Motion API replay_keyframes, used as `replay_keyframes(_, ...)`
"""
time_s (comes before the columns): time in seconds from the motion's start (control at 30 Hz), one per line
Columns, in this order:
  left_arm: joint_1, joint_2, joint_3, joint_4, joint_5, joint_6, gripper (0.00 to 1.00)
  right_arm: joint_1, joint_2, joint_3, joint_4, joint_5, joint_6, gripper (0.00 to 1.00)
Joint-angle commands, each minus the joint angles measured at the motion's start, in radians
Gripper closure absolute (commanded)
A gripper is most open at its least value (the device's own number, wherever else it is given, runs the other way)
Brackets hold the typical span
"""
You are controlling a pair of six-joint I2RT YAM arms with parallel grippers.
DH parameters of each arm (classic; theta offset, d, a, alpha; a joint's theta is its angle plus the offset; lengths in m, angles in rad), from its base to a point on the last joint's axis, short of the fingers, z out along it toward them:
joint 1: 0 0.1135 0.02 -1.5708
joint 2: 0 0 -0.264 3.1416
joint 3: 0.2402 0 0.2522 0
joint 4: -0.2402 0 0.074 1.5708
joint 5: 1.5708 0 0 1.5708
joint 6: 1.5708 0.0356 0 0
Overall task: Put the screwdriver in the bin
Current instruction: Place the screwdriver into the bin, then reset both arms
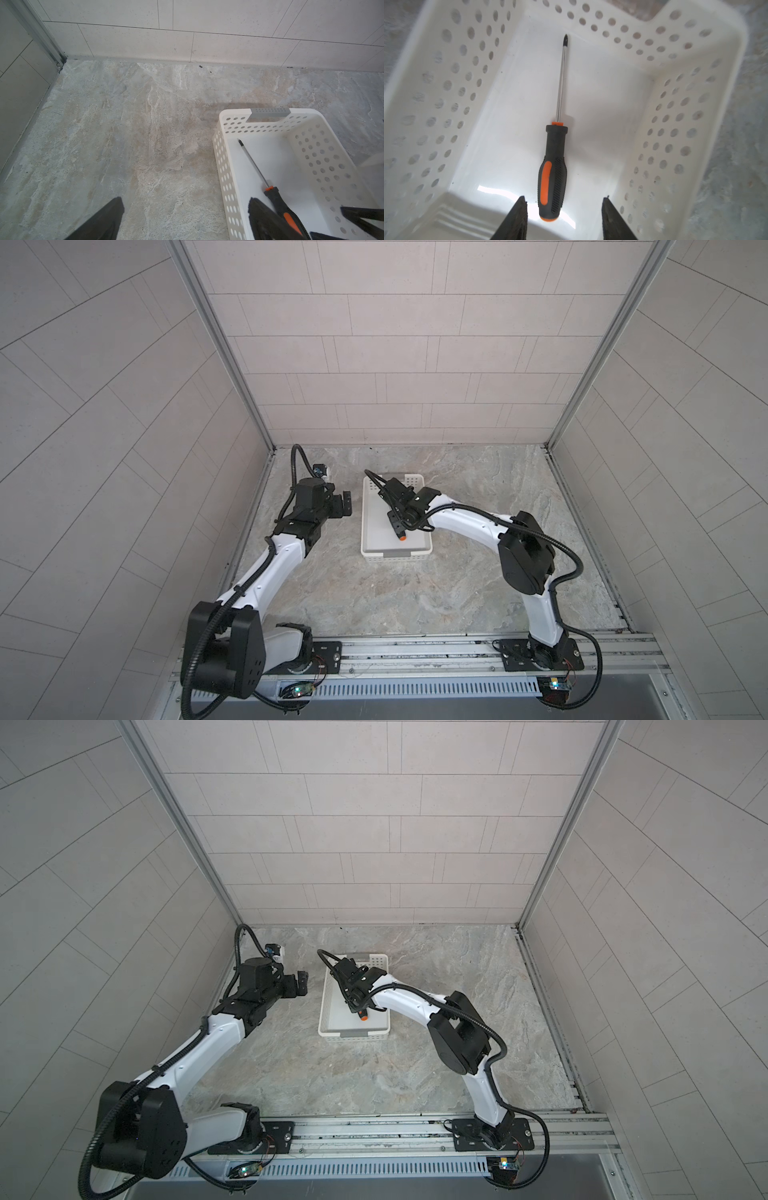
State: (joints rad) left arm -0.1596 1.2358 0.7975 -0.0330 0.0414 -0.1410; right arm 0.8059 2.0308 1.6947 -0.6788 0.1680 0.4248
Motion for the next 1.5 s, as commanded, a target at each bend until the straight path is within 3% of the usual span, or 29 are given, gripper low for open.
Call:
replay_keyframes(0.0, -0.003, -0.032, -0.02, 0.028, -0.008, 0.0, 0.0, -0.002, -0.127, -0.007, -0.02, 0.013, -0.007, 0.45)
replay_keyframes(0.23, -0.003, -0.059, -0.04, 0.042, -0.034, -0.002, 0.0, -0.029, -0.291, -0.049, -0.037, 0.053, -0.04, 0.2)
replay_keyframes(0.27, -0.003, -0.066, -0.043, 0.045, -0.037, -0.002, 0.0, -0.044, -0.317, -0.062, -0.037, 0.053, -0.046, 0.06)
replay_keyframes(0.3, -0.002, -0.072, -0.047, 0.048, -0.041, -0.002, 0.0, -0.059, -0.339, -0.074, -0.036, 0.054, -0.051, 0.01)
replay_keyframes(0.6, -0.002, -0.104, -0.082, 0.076, -0.175, -0.009, 0.0, -0.279, -0.652, -0.392, 0.189, 0.107, -0.043, 0.0)
replay_keyframes(0.77, -0.003, -0.089, -0.091, 0.117, -0.213, -0.015, 0.0, -0.398, -0.795, -0.583, 0.321, 0.218, -0.028, 0.0)
replay_keyframes(0.93, -0.002, -0.08, -0.189, 0.314, -0.259, 0.028, 0.0, -0.496, -0.812, -0.641, 0.344, 0.266, -0.073, 0.0)
replay_keyframes(1.2, 0.006, -0.027, -0.213, 0.323, -0.233, 0.101, 0.0, -0.587, -0.778, -0.8, 0.52, 0.272, -0.094, 0.0)
replay_keyframes(1.47, 0.06, -0.019, -0.289, 0.452, -0.181, 0.095, 0.0, -0.628, -0.762, -0.977, 0.776, 0.173, -0.294, 0.0)
